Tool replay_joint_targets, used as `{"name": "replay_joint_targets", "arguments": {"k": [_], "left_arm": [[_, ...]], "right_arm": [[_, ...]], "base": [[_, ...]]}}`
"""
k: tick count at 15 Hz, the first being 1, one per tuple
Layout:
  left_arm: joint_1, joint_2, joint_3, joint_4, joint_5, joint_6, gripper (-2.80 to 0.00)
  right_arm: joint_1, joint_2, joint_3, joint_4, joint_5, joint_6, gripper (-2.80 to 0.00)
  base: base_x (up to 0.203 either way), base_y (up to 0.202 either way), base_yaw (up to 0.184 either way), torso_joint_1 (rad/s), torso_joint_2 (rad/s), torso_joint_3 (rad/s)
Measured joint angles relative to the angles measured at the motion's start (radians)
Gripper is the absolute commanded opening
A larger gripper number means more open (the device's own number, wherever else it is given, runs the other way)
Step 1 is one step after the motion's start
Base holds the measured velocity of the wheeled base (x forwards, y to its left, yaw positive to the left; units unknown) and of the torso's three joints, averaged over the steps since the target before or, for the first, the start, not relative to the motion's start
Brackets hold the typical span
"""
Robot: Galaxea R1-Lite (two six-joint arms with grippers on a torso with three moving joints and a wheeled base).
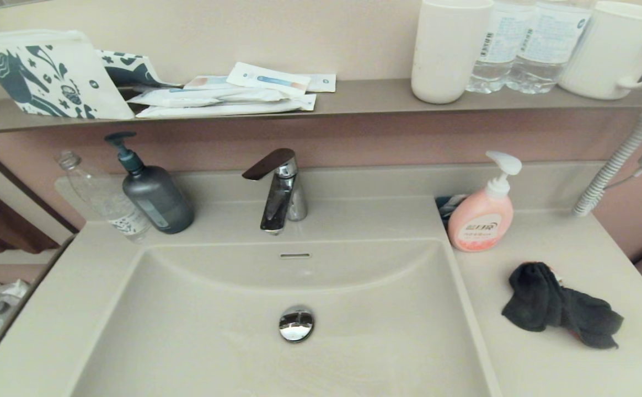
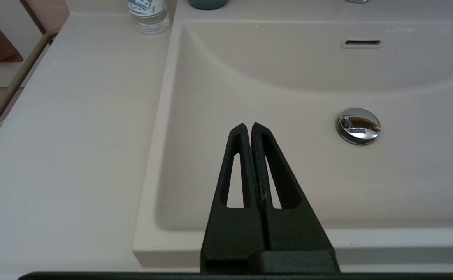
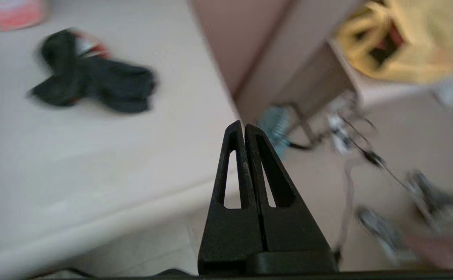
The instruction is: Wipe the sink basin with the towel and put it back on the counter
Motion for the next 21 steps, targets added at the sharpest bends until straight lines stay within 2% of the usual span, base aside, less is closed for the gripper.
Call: {"name": "replay_joint_targets", "arguments": {"k": [3,5,7,10,11,15,21], "left_arm": [[0.0,0.0,0.0,0.0,0.0,-0.001,-2.8],[0.0,0.0,0.0,0.0,0.0,-0.005,-2.8],[0.0,0.0,0.0,0.0,0.002,-0.007,-2.8],[0.0,0.0,0.0,0.0,0.001,-0.007,-2.8],[0.0,0.0,0.0,0.0,0.002,-0.007,-2.8],[0.0,0.0,0.0,0.0,0.002,-0.007,-2.8],[0.0,0.0,0.0,0.0,0.002,-0.007,-2.8]], "right_arm": [[-0.009,-0.149,0.147,-0.044,0.19,-0.013,-2.8],[-0.011,-0.195,0.3,-0.182,0.312,0.024,-2.8],[-0.012,-0.216,0.472,-0.371,0.398,0.008,-2.8],[-0.012,-0.225,0.653,-0.626,0.468,-0.002,-2.8],[-0.012,-0.227,0.683,-0.655,0.489,0.015,-2.8],[-0.012,-0.229,0.703,-0.628,0.553,0.084,-2.8],[-0.012,-0.229,0.694,-0.612,0.58,0.043,-2.8]], "base": [[0.0,0.0,0.0,0.0,0.0,0.0],[0.0,0.0,0.0,0.0,0.0,0.0],[0.0,0.0,0.0,0.0,0.0,0.0],[0.0,0.0,0.0,0.0,0.0,0.0],[0.0,0.0,0.0,0.0,0.0,0.0],[0.0,0.0,0.0,0.0,0.0,0.0],[0.0,0.0,0.0,0.0,0.0,0.0]]}}
